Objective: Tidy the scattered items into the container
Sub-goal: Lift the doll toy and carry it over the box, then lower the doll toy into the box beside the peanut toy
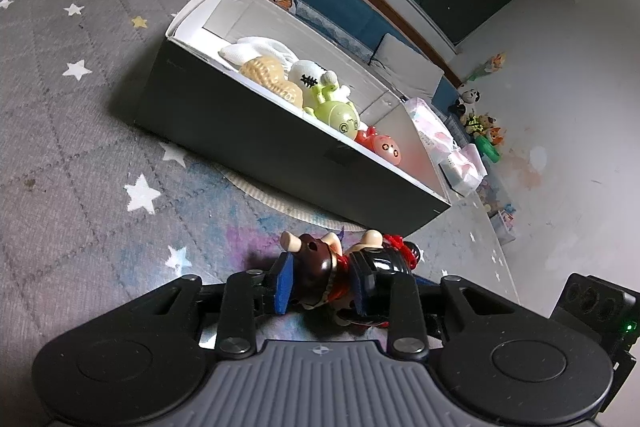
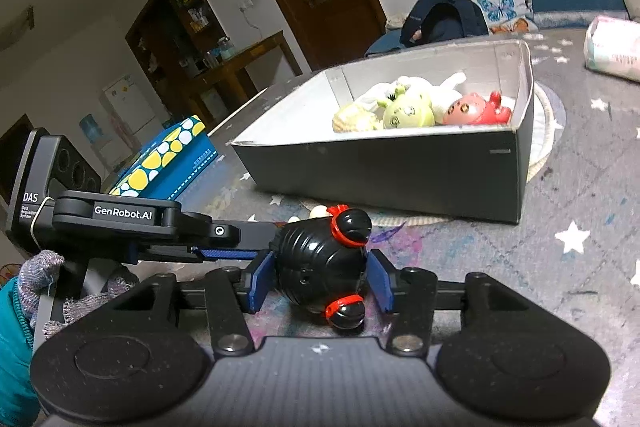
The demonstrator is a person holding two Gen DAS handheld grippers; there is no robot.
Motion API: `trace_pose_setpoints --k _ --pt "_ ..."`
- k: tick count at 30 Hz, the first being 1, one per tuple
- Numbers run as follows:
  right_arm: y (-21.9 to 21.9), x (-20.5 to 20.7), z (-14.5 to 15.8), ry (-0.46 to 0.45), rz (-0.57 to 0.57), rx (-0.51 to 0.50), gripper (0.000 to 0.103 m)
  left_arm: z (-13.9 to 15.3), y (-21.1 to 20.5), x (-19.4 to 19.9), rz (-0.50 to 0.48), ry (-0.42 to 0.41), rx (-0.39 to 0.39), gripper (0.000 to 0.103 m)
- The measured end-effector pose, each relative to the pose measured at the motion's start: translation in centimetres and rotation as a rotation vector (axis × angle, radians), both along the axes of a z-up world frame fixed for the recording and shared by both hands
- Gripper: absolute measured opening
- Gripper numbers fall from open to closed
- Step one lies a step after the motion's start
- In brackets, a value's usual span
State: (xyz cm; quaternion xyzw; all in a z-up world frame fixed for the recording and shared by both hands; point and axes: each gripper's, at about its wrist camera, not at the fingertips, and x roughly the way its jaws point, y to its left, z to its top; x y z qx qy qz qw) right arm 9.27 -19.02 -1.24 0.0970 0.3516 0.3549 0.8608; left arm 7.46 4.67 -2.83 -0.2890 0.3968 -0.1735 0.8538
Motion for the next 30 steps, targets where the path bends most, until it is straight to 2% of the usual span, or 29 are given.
trace_pose_setpoints --k 10,17,22,30 --pt "0.4 0.8 4.9 -0.111 0.005 0.012 0.050 4.4 0.5 0.6 0.037 -0.115 -0.019 0.031" --pt "2.3 5.4 8.2 -0.167 0.016 0.011 0.050 6.9 1.9 4.6 0.080 -0.153 -0.039 0.031" --pt "3.9 9.5 8.0 -0.127 0.043 -0.001 0.050 6.2 3.5 7.6 0.112 -0.107 -0.047 0.031" --pt "5.3 14.6 4.8 0.020 0.081 0.003 0.050 4.3 4.6 10.8 0.117 -0.012 0.002 0.031"
